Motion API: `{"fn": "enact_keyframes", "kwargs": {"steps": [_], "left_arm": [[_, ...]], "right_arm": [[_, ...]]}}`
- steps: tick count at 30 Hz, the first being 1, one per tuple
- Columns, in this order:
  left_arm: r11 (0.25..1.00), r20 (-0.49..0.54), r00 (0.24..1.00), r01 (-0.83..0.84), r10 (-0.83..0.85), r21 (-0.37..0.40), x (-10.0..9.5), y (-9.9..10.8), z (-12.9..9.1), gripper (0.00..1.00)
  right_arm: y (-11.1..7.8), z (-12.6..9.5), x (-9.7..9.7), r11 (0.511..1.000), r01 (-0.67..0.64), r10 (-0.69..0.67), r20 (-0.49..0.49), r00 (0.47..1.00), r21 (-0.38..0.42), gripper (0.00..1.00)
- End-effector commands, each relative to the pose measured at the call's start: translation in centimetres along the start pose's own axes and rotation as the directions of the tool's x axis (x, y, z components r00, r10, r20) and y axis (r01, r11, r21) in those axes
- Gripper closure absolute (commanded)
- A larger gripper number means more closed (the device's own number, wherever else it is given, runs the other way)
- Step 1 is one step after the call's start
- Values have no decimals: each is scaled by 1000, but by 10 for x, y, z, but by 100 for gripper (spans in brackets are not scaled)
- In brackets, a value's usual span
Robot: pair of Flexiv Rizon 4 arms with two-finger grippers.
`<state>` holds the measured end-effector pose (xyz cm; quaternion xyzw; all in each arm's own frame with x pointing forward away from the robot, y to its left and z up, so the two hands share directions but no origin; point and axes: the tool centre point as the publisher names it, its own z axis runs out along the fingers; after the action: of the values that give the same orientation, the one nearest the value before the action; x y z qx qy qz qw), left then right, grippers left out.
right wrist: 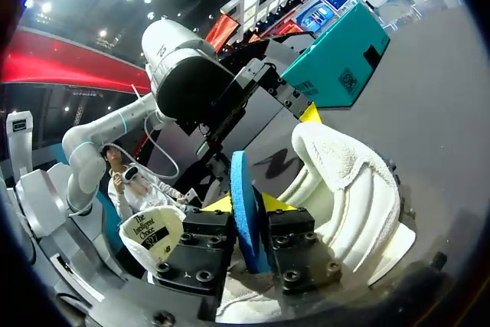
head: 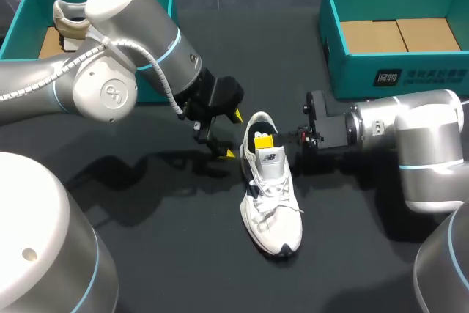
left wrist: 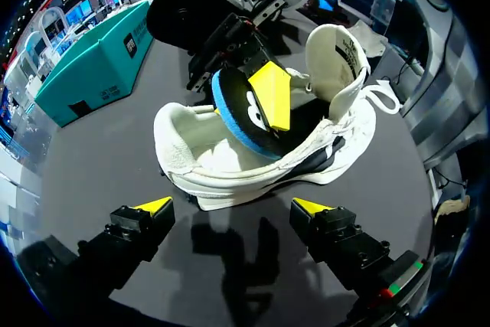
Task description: Take the shoe out of the shoebox, open the shoe tongue, remove and reinsert the insole, then place the shoe into the shoebox
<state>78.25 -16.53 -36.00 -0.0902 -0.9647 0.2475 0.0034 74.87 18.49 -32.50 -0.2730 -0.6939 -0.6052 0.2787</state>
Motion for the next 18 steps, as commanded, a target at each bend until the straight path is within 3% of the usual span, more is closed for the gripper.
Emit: {"fn": "enact_keyframes", "kwargs": {"steps": [1,8,11,18], "left_arm": [[1000,0,1000,0,0,-4,0,-1,1,0],[1000,0,1000,0,0,-4,0,-1,1,0],[1000,0,1000,0,0,-4,0,-1,1,0],[1000,0,1000,0,0,-4,0,-1,1,0]], "right_arm": [[13,-2,5,1000,19,-19,24,1000,12,72],[28,-5,1,999,42,-42,27,999,23,81],[31,-5,-2,999,41,-42,24,999,24,100],[11,-4,-9,1000,-21,21,22,1000,15,100]]}}
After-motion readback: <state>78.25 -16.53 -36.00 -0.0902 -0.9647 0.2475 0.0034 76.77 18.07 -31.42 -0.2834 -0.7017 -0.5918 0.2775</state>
